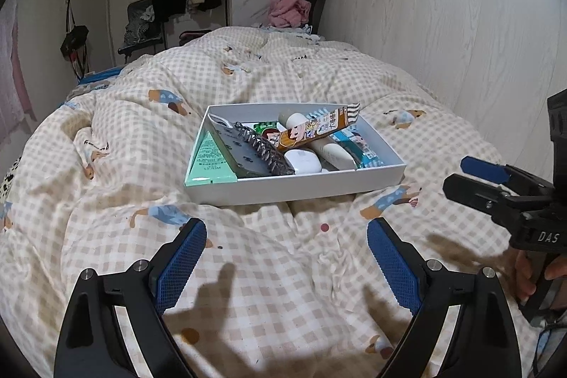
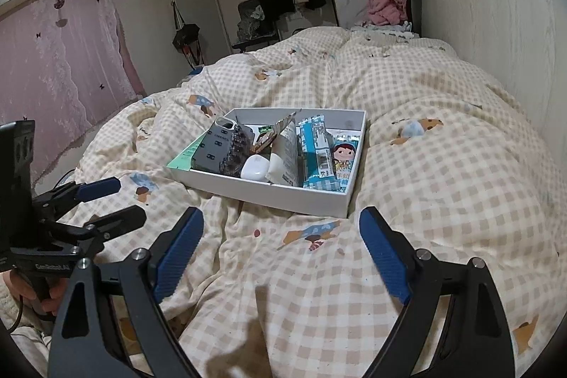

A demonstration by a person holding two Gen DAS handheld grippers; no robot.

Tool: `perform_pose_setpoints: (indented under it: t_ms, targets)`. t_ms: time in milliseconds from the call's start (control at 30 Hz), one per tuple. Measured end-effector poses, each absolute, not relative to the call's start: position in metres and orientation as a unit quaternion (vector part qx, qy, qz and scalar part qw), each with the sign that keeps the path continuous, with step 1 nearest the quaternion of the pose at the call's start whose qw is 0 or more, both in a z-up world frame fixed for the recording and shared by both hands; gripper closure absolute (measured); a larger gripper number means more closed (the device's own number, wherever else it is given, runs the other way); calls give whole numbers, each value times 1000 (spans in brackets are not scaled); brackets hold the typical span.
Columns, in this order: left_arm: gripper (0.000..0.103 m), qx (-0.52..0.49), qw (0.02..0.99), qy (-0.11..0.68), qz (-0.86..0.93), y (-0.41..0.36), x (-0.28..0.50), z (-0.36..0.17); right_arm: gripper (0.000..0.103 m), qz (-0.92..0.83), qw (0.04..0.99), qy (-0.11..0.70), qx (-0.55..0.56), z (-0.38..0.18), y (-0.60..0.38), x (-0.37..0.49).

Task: Organize objects
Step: 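Open both tools releasing the claw clip and brown candy stick into the box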

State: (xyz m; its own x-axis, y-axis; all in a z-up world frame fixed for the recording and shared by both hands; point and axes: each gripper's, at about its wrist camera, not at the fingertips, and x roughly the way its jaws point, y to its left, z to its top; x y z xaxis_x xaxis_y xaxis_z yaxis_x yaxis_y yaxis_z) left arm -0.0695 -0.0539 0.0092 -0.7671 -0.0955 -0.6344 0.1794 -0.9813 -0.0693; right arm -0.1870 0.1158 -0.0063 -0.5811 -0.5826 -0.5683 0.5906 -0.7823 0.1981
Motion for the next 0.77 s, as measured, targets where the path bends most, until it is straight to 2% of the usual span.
perform_pose_setpoints:
  t_ms: [267,333,767]
  targets:
    - [7,335,74,63,-937,-53,-69,9,14,-885,330,4,328,-10,115,-190]
    - [4,333,85,60,-937,-53,-68,10,14,-884,331,4,330,-10,115,-190]
    - [2,333,94,71,-936,-57,-66,9,14,-881,331,4,338,-13,114,-192]
